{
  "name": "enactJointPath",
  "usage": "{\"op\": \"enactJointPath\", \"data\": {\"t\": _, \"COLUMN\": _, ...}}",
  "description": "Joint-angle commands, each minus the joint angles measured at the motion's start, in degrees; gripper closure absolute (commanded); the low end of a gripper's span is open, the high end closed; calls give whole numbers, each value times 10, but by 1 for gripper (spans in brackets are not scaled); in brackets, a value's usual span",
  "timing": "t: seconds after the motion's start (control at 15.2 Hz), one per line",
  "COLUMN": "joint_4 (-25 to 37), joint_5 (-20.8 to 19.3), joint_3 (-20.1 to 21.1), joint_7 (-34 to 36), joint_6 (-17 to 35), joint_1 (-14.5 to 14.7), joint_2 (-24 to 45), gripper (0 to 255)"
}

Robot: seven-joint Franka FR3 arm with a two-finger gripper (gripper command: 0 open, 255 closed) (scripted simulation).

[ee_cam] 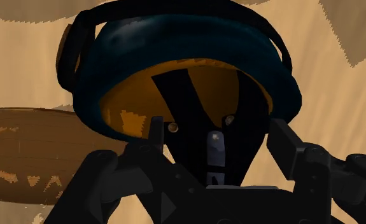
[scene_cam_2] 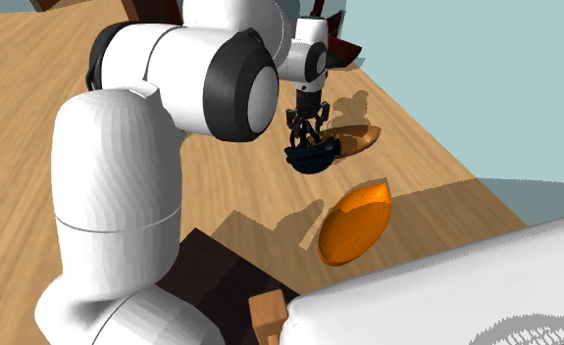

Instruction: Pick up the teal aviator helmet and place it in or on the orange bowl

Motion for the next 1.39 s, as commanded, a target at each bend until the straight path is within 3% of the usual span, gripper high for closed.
{"op": "enactJointPath", "data": {"t": 0.0, "joint_4": -25, "joint_5": 1, "joint_3": -5, "joint_7": -22, "joint_6": 7, "joint_1": -16, "joint_2": -21, "gripper": 255}}
{"op": "enactJointPath", "data": {"t": 0.46, "joint_4": -89, "joint_5": 5, "joint_3": -29, "joint_7": -101, "joint_6": 21, "joint_1": -71, "joint_2": -75, "gripper": 255}}
{"op": "enactJointPath", "data": {"t": 0.99, "joint_4": -119, "joint_5": 10, "joint_3": -65, "joint_7": -208, "joint_6": 21, "joint_1": -139, "joint_2": -112, "gripper": 255}}
{"op": "enactJointPath", "data": {"t": 1.32, "joint_4": -136, "joint_5": 12, "joint_3": -64, "joint_7": -207, "joint_6": 55, "joint_1": -140, "joint_2": -95, "gripper": 255}}
